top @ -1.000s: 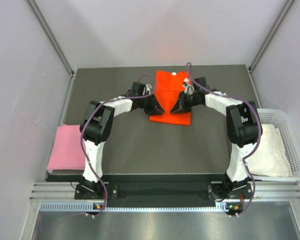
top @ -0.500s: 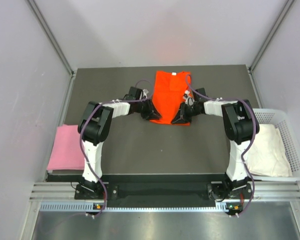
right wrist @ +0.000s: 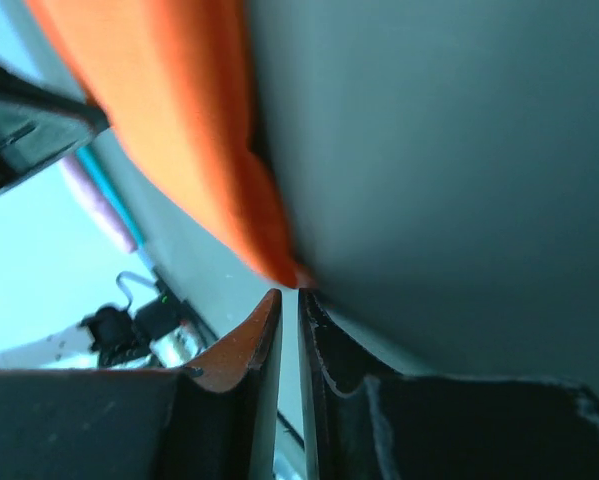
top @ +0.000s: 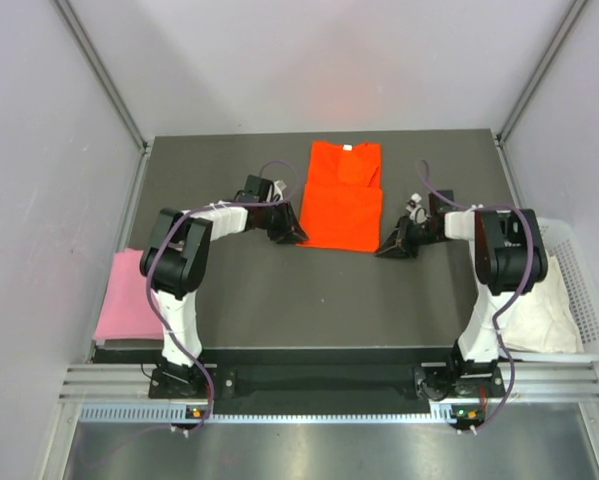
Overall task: Fold and stack the t-shirts
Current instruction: Fold the tshirt
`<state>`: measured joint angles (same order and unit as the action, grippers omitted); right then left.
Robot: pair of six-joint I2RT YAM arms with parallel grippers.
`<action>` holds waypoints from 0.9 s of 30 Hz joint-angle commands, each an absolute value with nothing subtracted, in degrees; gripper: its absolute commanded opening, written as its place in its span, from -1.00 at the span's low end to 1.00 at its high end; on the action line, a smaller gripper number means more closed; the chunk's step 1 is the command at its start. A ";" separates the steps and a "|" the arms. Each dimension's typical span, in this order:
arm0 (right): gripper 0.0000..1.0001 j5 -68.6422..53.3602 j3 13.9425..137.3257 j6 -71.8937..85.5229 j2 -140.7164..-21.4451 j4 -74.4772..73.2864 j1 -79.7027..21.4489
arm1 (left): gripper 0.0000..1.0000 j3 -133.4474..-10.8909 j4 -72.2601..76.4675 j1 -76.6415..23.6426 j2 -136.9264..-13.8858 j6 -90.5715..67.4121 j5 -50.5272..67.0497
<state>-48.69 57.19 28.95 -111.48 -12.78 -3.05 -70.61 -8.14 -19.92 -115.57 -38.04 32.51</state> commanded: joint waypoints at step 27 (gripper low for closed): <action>-0.66 -42.46 64.16 27.97 -109.96 -14.40 -7.21 | -0.39 -73.30 -7.82 -19.60 -115.33 -37.89 35.25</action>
